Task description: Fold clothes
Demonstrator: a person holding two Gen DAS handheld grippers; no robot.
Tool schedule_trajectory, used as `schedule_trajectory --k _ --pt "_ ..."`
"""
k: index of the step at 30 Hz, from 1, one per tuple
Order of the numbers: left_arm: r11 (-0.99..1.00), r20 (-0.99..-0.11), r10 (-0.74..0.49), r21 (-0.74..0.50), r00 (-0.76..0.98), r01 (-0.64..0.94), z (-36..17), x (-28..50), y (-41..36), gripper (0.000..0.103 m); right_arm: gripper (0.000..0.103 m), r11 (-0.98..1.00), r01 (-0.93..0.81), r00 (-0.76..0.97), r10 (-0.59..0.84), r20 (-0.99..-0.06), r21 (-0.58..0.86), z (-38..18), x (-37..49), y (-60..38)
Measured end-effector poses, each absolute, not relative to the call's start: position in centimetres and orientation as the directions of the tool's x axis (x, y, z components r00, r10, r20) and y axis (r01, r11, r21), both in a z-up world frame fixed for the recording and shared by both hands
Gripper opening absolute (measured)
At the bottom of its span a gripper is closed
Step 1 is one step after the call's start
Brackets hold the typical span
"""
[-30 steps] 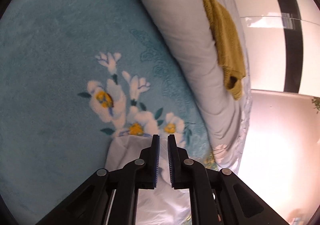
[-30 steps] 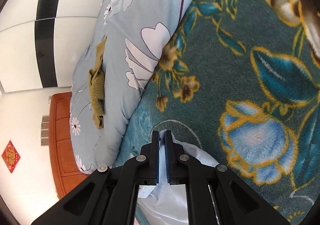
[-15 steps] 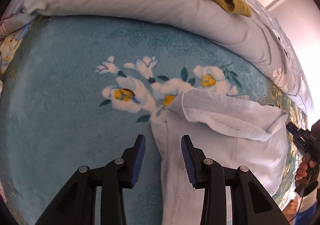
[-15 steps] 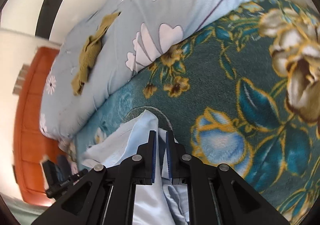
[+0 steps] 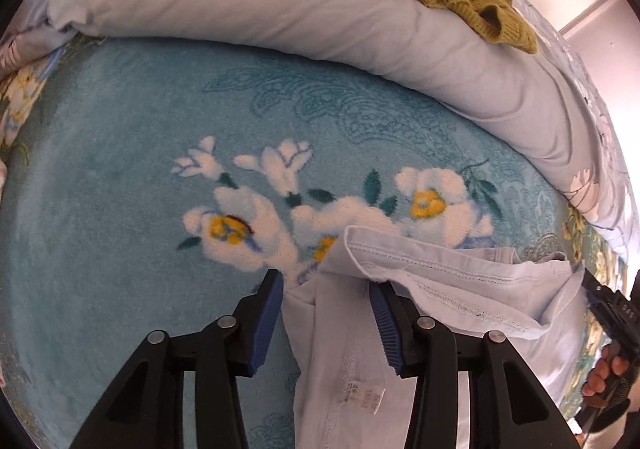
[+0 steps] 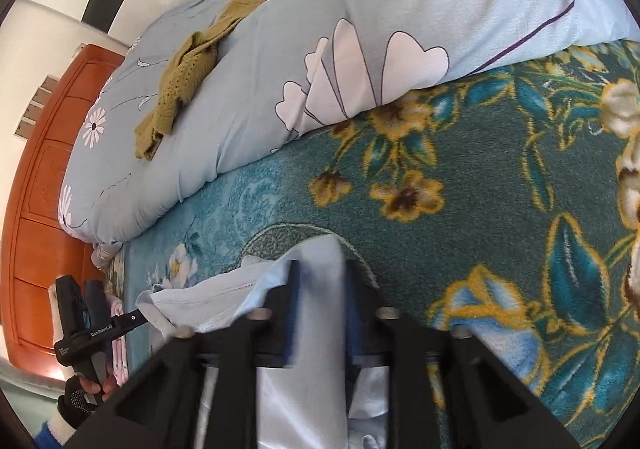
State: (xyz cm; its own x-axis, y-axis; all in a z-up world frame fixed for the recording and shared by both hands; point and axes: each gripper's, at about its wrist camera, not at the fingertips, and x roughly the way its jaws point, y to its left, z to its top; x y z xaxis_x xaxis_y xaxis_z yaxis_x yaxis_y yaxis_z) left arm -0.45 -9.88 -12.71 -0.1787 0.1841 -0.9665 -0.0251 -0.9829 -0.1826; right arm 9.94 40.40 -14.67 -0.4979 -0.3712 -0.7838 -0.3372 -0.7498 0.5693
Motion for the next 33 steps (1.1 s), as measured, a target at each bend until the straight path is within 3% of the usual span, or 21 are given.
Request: schedule_trajectory --k 2,3,4,12,13,20,21,23,25,26,28,33 --pt "-0.985 -0.967 0.169 -0.164 -0.191 -0.044 -12.5 -0.4 -9.5 0.024 0.004 -0.725 -0.326 -0.519 -0.400 -0.756 0.607 -14.4 10.0 40.3" --pt "-0.989 -0.970 0.147 -0.139 -0.196 -0.053 -12.4 -0.4 -9.3 0.005 0.004 -0.719 -0.326 -0.531 -0.398 -0.748 0.614 -14.1 10.0 40.4" --pt "-0.992 -0.971 0.125 -0.115 -0.203 -0.058 -12.3 -0.4 -9.2 0.002 0.004 -0.716 -0.332 -0.546 -0.385 -0.744 0.614 -13.7 10.2 40.6" --pt "-0.989 -0.973 0.141 -0.147 -0.180 0.019 -12.4 -0.3 -11.1 0.002 0.003 -0.641 -0.472 -0.521 -0.352 -0.778 0.606 -15.9 11.1 41.7" --pt "-0.989 -0.972 0.143 -0.149 -0.189 0.017 -12.2 -0.1 -11.3 0.006 0.003 -0.636 -0.484 -0.511 -0.353 -0.784 0.601 -16.2 11.2 41.6" --pt "-0.944 -0.935 0.257 -0.297 -0.244 0.142 -10.6 1.9 -16.1 0.006 0.006 -0.645 -0.445 -0.545 -0.355 -0.759 0.621 -14.4 11.6 42.3" --pt "-0.931 -0.925 0.288 -0.331 -0.248 0.153 -10.5 2.5 -16.6 0.008 0.007 -0.659 -0.436 -0.549 -0.345 -0.761 0.613 -13.8 11.7 42.3" --pt "-0.900 -0.902 0.355 -0.401 -0.245 0.170 -10.4 3.3 -16.4 0.015 0.021 -0.681 -0.420 -0.557 -0.328 -0.763 0.600 -12.7 12.5 42.1" --pt "-0.874 -0.883 0.405 -0.450 -0.238 0.183 -10.3 4.7 -16.0 0.030 0.030 -0.682 -0.397 -0.567 -0.344 -0.748 0.615 -12.0 14.3 41.9" --pt "-0.869 -0.879 0.415 -0.460 -0.235 0.185 -10.2 5.8 -16.3 0.032 0.035 -0.681 -0.385 -0.572 -0.353 -0.740 0.622 -11.6 15.3 41.7" --pt "-0.866 -0.881 0.417 -0.459 -0.223 0.196 -10.0 8.2 -17.1 0.041 0.038 -0.675 -0.387 -0.558 -0.371 -0.742 0.628 -11.8 17.9 41.1" --pt "-0.875 -0.899 0.409 -0.435 -0.155 0.213 -12.6 12.1 -16.6 0.042 0.039 -0.617 -0.473 -0.505 -0.395 -0.767 0.629 -13.8 25.3 39.8"
